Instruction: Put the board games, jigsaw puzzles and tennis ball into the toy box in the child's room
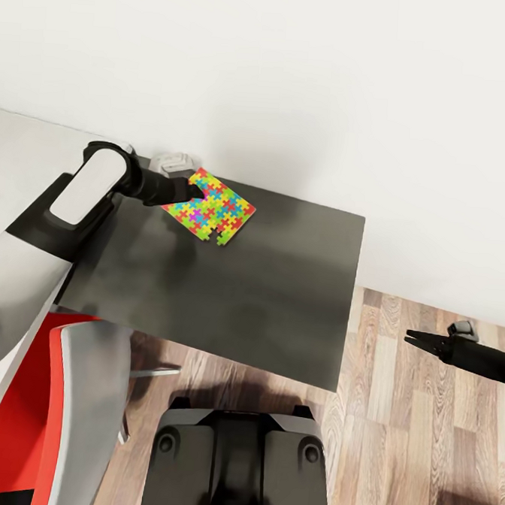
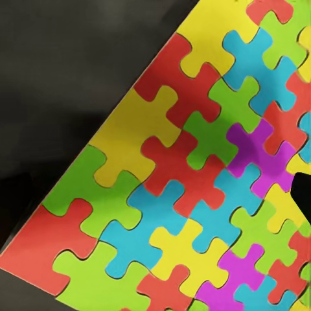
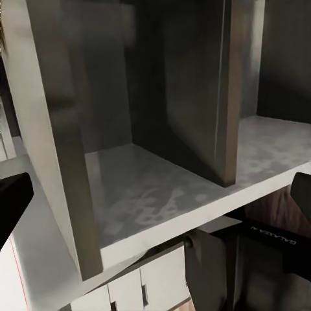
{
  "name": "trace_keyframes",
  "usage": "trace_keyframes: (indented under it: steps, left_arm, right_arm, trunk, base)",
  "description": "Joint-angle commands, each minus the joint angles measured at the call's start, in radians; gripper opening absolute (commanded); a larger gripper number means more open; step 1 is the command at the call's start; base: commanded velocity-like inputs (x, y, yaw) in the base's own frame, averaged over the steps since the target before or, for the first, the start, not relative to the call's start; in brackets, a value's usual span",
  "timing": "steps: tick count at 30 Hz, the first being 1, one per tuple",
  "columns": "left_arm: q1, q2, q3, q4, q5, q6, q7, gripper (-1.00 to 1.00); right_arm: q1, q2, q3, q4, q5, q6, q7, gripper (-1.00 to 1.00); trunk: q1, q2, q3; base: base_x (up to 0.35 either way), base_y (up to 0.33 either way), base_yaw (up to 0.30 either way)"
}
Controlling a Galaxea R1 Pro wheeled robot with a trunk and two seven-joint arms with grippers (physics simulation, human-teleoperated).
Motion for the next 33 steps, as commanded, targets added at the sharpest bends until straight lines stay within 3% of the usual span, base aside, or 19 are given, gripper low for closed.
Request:
trace_keyframes:
  steps: [1,15,33]
  left_arm:
    - [0.009,-0.001,-0.002,0.015,0.041,-0.009,0.009,1.0]
    - [0.008,-0.005,0.004,0.001,0.046,-0.01,0.009,1.0]
    - [0.008,-0.005,0.005,-0.001,0.047,-0.01,0.009,1.0]
  right_arm:
    - [-0.002,-0.001,0.007,0.001,-0.01,0.008,0.0,1.0]
    - [-0.002,0.003,0.009,0.001,-0.01,0.008,0.0,1.0]
    - [-0.002,0.008,0.009,0.001,-0.01,0.008,-0.002,1.0]
  trunk:
    - [0.009,-0.001,-0.001]
    - [0.009,-0.001,-0.001]
    - [0.009,-0.001,-0.001]
  base:
    - [0.0,0.0,-0.078]
    - [0.0,0.0,-0.16]
    - [0.0,0.0,-0.026]
